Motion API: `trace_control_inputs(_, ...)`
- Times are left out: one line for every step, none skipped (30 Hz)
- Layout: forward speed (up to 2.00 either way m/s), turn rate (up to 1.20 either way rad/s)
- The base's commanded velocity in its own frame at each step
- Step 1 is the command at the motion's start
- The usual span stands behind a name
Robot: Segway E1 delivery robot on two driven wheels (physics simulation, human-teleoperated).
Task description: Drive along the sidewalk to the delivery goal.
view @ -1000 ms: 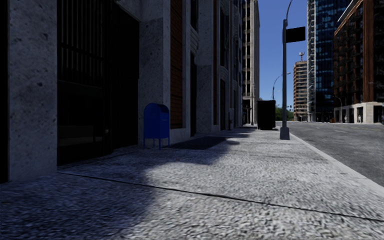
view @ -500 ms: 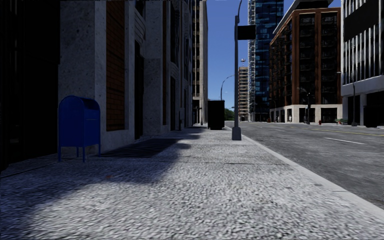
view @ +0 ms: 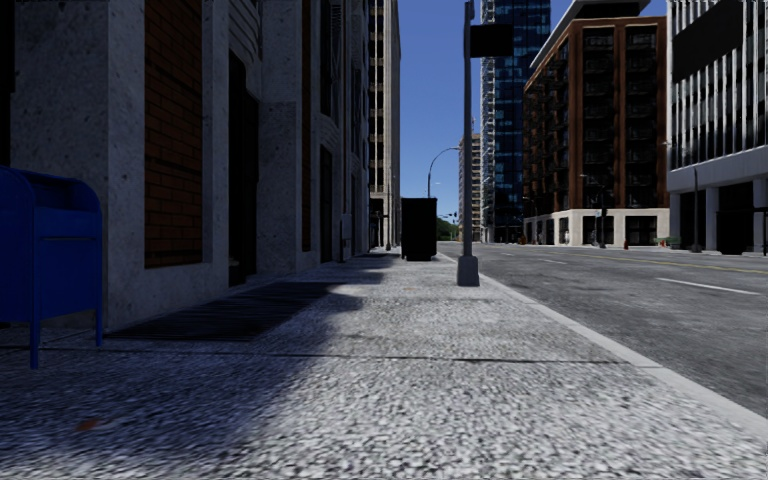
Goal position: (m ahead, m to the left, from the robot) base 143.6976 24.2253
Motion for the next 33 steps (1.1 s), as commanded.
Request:
trace_control_inputs(2.0,0.0)
trace_control_inputs(2.0,0.0)
trace_control_inputs(2.0,0.0)
trace_control_inputs(2.0,0.0)
trace_control_inputs(2.0,0.0)
trace_control_inputs(2.0,0.0)
trace_control_inputs(2.0,0.0)
trace_control_inputs(2.0,0.0)
trace_control_inputs(2.0,0.0)
trace_control_inputs(2.0,0.0)
trace_control_inputs(2.0,0.0)
trace_control_inputs(2.0,0.0)
trace_control_inputs(2.0,0.0)
trace_control_inputs(2.0,0.0)
trace_control_inputs(2.0,0.0)
trace_control_inputs(2.0,0.0)
trace_control_inputs(2.0,0.0)
trace_control_inputs(2.0,0.0)
trace_control_inputs(2.0,0.0)
trace_control_inputs(2.0,0.0)
trace_control_inputs(2.0,0.0)
trace_control_inputs(2.0,0.0)
trace_control_inputs(2.0,0.0)
trace_control_inputs(2.0,0.0)
trace_control_inputs(2.0,0.0)
trace_control_inputs(2.0,0.0)
trace_control_inputs(2.0,0.0)
trace_control_inputs(2.0,0.0)
trace_control_inputs(2.0,0.0)
trace_control_inputs(2.0,0.0)
trace_control_inputs(2.0,0.0)
trace_control_inputs(2.0,0.0)
trace_control_inputs(2.0,0.0)
